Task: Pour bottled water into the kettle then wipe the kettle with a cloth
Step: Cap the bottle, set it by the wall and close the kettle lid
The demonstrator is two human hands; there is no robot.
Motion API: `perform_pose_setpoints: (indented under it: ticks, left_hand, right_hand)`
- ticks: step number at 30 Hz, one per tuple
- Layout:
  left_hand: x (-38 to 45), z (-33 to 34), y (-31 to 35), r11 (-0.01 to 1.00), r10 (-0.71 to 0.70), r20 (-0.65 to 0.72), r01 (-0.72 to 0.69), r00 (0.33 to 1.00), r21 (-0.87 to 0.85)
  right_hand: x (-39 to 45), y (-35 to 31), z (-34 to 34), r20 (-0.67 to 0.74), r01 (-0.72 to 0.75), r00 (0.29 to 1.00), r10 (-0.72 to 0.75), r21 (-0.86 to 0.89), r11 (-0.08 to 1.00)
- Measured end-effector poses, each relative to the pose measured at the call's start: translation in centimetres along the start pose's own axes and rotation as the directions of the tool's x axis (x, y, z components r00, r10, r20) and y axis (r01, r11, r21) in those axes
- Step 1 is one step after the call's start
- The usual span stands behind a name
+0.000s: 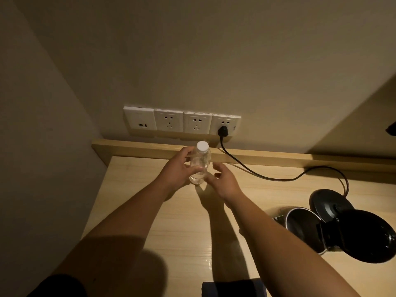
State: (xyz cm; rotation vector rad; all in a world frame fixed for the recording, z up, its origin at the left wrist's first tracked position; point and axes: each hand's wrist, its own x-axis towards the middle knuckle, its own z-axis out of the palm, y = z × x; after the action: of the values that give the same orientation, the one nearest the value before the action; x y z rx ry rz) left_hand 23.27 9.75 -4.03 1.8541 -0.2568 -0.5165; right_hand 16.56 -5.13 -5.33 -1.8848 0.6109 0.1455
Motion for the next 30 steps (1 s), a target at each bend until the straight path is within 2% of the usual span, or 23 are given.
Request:
perform_pose_setpoints:
  ticks: [3,10,19,22,27,30]
  left_hand:
    - [0.4,0.1,-0.1,1.0,0.012,0.011,-0.012,1.0,0.005]
    - [1.7,0.1,-0.6,0.999,-0.002,0.034,0.004,0.999,-0.051]
    - [2.2,0.3,-1.0,0.994,0.038,0.016,-0.039,0.999,0.098]
    - [2.4,0.1,-1.0,0.989,0.038,0.018,-0.04,0.999,0.14]
    - [2.0,-1.1,-1.4,0.933,0.018,-0.034,-0.005,0.999,0.359]
    - [0.8,-1.6,-1.3,0.814,0.037,-0.041,-0.006,0.998,0.581]
  right_hand:
    - [0.6,0.3,1.4,0.031,0.032,0.999,-0.033,0.023,0.999]
    - [2.0,0.6,2.1,-0.057,0.076,0.996,-0.073,0.04,0.996]
    - [2.2,0.9,1.8,-0.043,0.086,0.995,-0.086,0.006,0.996]
    - [2.2,0.6,1.6,-0.028,0.073,0.997,-0.075,-0.055,0.996]
    - [1.4,-0.1,1.0,-0.016,0.034,0.999,-0.037,-0.179,0.983]
    - [0.5,0.1,0.6,-0.044,0.039,0.998,-0.054,-0.286,0.957]
